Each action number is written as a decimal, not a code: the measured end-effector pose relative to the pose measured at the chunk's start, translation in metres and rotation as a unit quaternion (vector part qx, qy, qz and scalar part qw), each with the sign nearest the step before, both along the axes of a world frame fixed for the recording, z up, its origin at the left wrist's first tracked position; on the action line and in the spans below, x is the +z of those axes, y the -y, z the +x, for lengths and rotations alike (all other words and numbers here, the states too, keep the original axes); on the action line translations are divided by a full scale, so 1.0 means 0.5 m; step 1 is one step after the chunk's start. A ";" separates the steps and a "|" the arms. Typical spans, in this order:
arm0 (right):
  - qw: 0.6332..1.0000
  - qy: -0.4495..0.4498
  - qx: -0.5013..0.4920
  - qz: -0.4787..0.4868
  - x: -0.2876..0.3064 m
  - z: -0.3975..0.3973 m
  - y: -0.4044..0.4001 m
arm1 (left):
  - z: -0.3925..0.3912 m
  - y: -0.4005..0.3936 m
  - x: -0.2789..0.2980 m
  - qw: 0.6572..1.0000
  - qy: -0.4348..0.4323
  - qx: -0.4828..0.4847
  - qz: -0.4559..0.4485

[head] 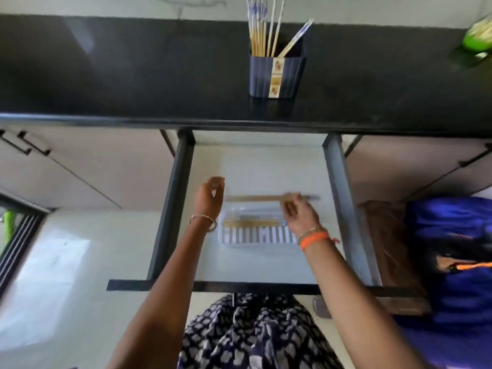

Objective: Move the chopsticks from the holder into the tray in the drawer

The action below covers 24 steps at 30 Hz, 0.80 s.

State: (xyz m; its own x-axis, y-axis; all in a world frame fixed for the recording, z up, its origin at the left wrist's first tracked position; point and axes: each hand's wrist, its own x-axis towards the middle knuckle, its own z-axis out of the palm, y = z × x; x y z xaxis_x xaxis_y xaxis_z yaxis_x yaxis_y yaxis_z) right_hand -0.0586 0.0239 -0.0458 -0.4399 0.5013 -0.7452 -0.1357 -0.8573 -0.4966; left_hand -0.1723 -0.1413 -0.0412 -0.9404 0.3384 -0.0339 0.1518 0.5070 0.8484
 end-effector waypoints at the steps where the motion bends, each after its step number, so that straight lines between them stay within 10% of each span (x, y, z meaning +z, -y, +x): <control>1: 0.999 0.047 0.012 -0.016 -0.039 0.029 0.028 | 0.019 0.026 -0.028 0.999 0.033 0.007 -0.013; 7: 0.986 0.159 0.026 0.035 -0.110 0.037 0.087 | 0.082 0.108 -0.130 0.984 0.150 -0.006 -0.098; 15: 0.982 0.186 0.038 0.022 -0.105 0.008 0.076 | 0.076 0.100 -0.139 0.967 0.253 0.001 0.007; 24: 0.958 0.225 0.164 0.064 -0.115 -0.006 0.058 | 0.077 0.096 -0.155 0.972 0.209 -0.066 -0.086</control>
